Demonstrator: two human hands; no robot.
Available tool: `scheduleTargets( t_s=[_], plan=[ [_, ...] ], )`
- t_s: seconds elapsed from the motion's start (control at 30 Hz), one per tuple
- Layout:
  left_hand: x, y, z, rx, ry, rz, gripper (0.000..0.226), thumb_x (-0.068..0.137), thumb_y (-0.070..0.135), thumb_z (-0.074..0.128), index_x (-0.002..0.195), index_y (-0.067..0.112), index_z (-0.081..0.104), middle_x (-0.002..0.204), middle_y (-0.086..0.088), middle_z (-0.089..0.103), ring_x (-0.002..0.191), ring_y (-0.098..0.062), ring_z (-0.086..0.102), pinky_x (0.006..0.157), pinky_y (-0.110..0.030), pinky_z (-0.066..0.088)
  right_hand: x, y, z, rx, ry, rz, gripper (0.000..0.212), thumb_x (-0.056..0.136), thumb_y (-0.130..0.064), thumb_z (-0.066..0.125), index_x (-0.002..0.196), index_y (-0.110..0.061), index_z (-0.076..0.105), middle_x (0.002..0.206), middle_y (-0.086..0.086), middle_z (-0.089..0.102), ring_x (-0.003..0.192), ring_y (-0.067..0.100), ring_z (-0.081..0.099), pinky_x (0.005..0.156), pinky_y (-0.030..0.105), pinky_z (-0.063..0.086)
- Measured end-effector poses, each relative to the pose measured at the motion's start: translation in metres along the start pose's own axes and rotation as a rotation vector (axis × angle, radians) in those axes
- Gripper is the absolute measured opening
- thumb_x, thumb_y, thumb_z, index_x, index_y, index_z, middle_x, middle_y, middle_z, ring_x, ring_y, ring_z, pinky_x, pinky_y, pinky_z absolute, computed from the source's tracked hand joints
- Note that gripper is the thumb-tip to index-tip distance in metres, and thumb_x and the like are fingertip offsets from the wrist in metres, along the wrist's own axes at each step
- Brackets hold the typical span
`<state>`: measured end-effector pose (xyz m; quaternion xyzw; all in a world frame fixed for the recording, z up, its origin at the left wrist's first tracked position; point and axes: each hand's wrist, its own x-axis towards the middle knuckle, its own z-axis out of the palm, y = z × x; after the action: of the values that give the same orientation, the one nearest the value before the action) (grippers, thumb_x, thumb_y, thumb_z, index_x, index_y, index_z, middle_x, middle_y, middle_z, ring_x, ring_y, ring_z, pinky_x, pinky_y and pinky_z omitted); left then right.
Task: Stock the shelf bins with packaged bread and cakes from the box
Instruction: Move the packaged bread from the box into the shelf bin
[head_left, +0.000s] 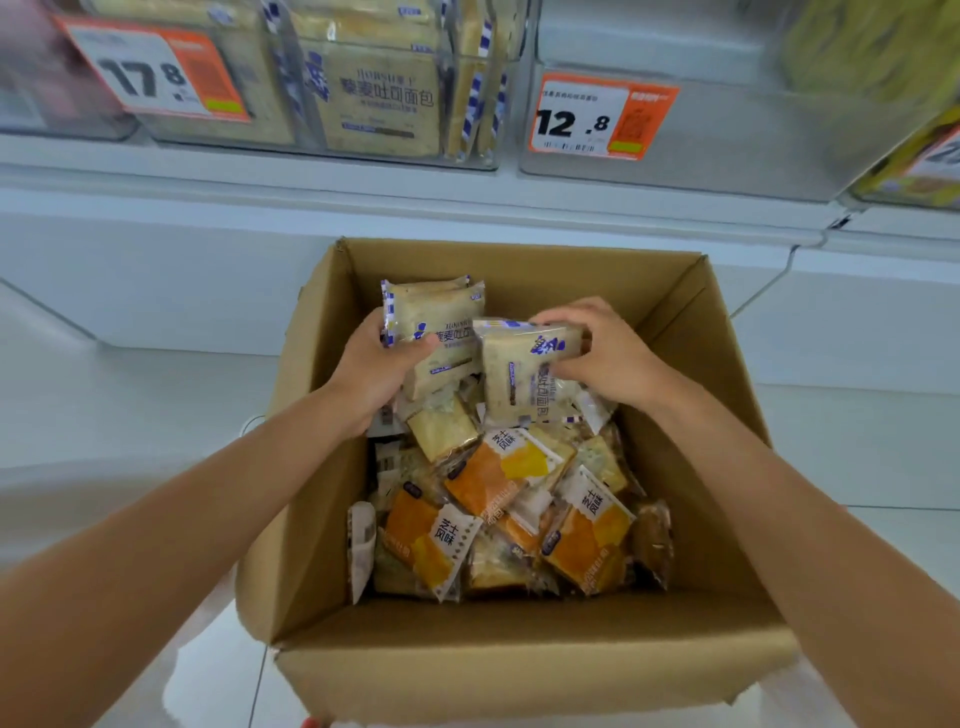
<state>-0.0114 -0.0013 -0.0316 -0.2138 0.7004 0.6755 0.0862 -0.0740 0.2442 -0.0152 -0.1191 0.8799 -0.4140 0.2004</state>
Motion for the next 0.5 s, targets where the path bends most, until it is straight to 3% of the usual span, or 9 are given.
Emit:
scheduleTargets(
  t_s=[0.07, 0.17, 0.27, 0.33, 0.5],
  plan=[
    [-0.008, 0.014, -0.003, 0.000, -0.161, -0.041, 0.033, 0.094, 0.031, 0.064, 0.125, 0.026, 0.057, 0.116, -0.003, 0.072, 0.105, -0.026, 0.070, 0.088, -0.053, 0.057, -0.007, -0.038, -0.014, 0.069, -0.044, -0.073, 0.083, 0.077, 0.005, 0.075, 0.138, -0.042, 0.042, 0.119, -0.001, 0.055, 0.099, 0.013, 0.064, 0.086, 0.027, 0.055],
    [-0.022, 0.036, -0.006, -0.100, -0.355, -0.112, 0.040, 0.096, 0.045, 0.053, 0.131, 0.026, 0.057, 0.124, -0.002, 0.069, 0.113, -0.024, 0.066, 0.095, -0.050, 0.053, -0.008, -0.068, -0.017, 0.169, 0.028, -0.115, 0.095, 0.080, 0.003, 0.073, 0.147, -0.040, 0.022, 0.113, -0.003, 0.063, 0.096, 0.012, 0.068, 0.081, 0.030, 0.057],
    [-0.033, 0.054, -0.012, -0.251, -0.422, -0.164, 0.043, 0.098, 0.047, 0.045, 0.134, 0.027, 0.055, 0.126, -0.005, 0.068, 0.115, -0.027, 0.066, 0.092, -0.052, 0.054, -0.011, -0.087, -0.018, 0.251, 0.207, -0.100, 0.063, 0.084, -0.004, 0.072, 0.139, -0.021, 0.045, 0.103, -0.011, 0.063, 0.091, 0.001, 0.064, 0.086, 0.029, 0.055],
    [-0.039, 0.064, -0.019, -0.286, -0.438, -0.171, 0.040, 0.100, 0.048, 0.041, 0.131, 0.029, 0.057, 0.125, -0.004, 0.069, 0.114, -0.026, 0.066, 0.091, -0.049, 0.056, -0.013, -0.096, -0.018, 0.187, 0.197, -0.171, 0.041, 0.085, -0.001, 0.069, 0.123, -0.016, 0.062, 0.105, -0.008, 0.067, 0.091, 0.002, 0.065, 0.087, 0.029, 0.056],
    [-0.044, 0.079, -0.046, -0.446, -0.350, -0.230, 0.039, 0.097, 0.049, 0.049, 0.123, 0.023, 0.062, 0.118, -0.008, 0.071, 0.103, -0.028, 0.071, 0.083, -0.046, 0.060, -0.019, -0.133, -0.021, -0.023, 0.181, -0.302, 0.047, 0.087, -0.002, 0.064, 0.129, -0.025, 0.061, 0.122, -0.006, 0.063, 0.111, 0.007, 0.058, 0.094, 0.023, 0.047]
  ],
)
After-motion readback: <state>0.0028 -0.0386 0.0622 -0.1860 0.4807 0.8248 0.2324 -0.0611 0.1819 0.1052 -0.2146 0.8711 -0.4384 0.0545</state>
